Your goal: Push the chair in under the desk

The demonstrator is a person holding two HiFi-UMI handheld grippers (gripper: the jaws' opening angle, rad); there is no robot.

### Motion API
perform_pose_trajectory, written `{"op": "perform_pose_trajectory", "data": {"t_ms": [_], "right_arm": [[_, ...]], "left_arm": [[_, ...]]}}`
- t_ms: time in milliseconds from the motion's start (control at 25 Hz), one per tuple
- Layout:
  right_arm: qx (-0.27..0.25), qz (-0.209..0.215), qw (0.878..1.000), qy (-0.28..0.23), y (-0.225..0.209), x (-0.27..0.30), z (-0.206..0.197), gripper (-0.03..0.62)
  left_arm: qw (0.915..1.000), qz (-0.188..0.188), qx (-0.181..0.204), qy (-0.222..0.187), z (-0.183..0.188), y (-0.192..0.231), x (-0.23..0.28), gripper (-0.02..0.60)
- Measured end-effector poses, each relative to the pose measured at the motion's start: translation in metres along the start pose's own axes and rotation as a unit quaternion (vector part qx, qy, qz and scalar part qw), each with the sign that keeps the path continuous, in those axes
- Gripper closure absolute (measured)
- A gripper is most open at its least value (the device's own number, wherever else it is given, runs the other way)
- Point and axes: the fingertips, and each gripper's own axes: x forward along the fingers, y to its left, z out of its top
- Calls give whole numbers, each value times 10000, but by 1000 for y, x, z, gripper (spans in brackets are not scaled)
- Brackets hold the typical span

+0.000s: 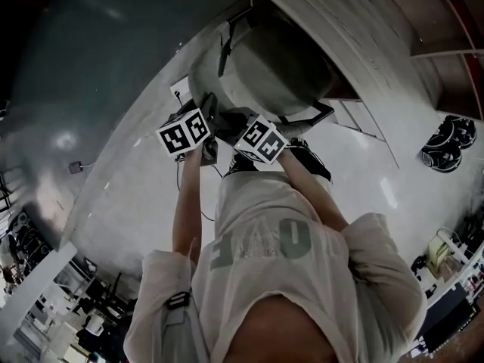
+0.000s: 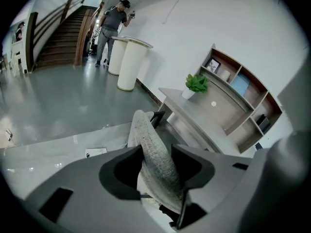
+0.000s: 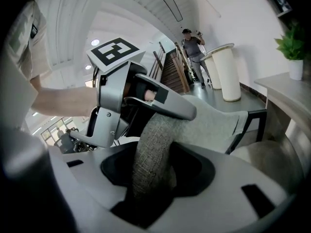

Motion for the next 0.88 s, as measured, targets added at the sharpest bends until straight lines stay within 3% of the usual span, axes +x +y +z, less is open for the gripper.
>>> {"op": "perform_pose_trajectory", "data": {"t_ms": [120,320,560,880], "right_arm": [[34,104,9999,-21,5,0,-2,408],[-86,359,9990,242,16,12,-28,391],[-103,193,9989,420,11,3,-44,393],[-97,-446,9981,406,-41,-26,-49,419]], "left_arm": [[9996,235,104,75,-1,1,-5,387],[9972,646,16,386,-37,23,0,405],[9972,598,113,433,-51,16,8,403],[9980,256,199,537,-39,-22,51,394]]}}
